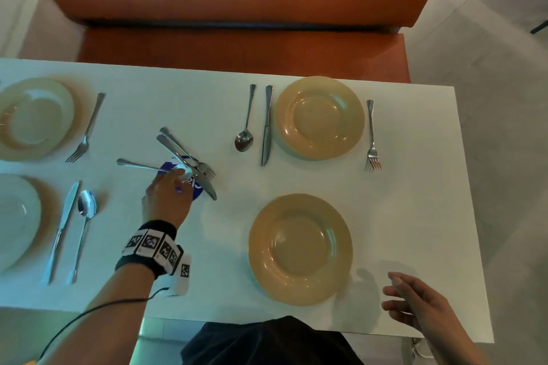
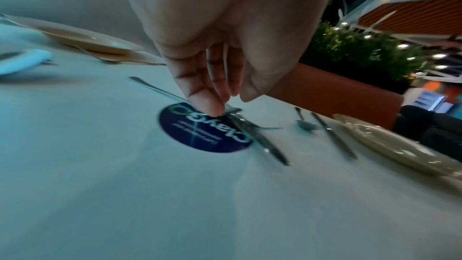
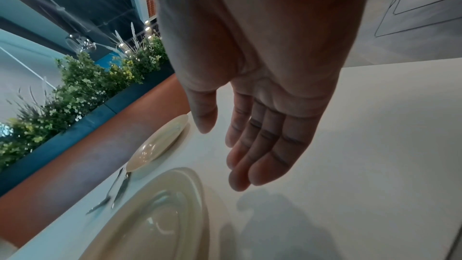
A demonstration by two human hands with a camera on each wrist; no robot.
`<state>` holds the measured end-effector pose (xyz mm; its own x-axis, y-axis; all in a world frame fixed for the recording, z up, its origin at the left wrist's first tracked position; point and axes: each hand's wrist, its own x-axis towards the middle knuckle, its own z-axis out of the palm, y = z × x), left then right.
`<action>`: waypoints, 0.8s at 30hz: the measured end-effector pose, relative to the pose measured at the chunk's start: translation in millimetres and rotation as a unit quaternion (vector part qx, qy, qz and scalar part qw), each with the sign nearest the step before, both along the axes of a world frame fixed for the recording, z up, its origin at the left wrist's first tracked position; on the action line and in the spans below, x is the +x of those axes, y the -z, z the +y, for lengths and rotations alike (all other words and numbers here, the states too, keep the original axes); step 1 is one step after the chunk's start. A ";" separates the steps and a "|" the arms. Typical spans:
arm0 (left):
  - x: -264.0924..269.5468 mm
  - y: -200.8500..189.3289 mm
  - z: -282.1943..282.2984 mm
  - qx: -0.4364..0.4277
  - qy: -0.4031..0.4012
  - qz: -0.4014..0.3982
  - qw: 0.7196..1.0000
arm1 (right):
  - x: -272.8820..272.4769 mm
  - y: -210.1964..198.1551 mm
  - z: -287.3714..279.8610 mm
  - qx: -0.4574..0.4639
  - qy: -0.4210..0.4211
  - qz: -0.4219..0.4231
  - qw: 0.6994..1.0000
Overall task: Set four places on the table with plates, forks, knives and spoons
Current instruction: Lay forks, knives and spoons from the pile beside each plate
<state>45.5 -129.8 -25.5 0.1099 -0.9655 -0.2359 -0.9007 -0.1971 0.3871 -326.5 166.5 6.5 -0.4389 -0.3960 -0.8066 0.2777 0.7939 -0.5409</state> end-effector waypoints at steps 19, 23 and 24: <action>93.3 20.9 -55.3 0.013 0.205 -0.162 0.965 | 96.2 27.6 99.6 0.126 0.051 0.030 0.990; 97.4 14.1 -56.8 0.030 0.247 -0.209 0.946 | 129.5 39.4 119.2 0.134 0.032 0.051 0.989; 99.8 16.6 -57.9 0.034 0.252 -0.202 0.946 | 137.6 42.2 122.4 0.138 0.029 0.049 0.989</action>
<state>145.3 -187.7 -42.1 -0.2661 -0.9030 -0.3372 -0.9586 0.2847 -0.0058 -188.8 288.8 -35.7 -0.5361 -0.1390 -0.8326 0.2834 0.8994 -0.3327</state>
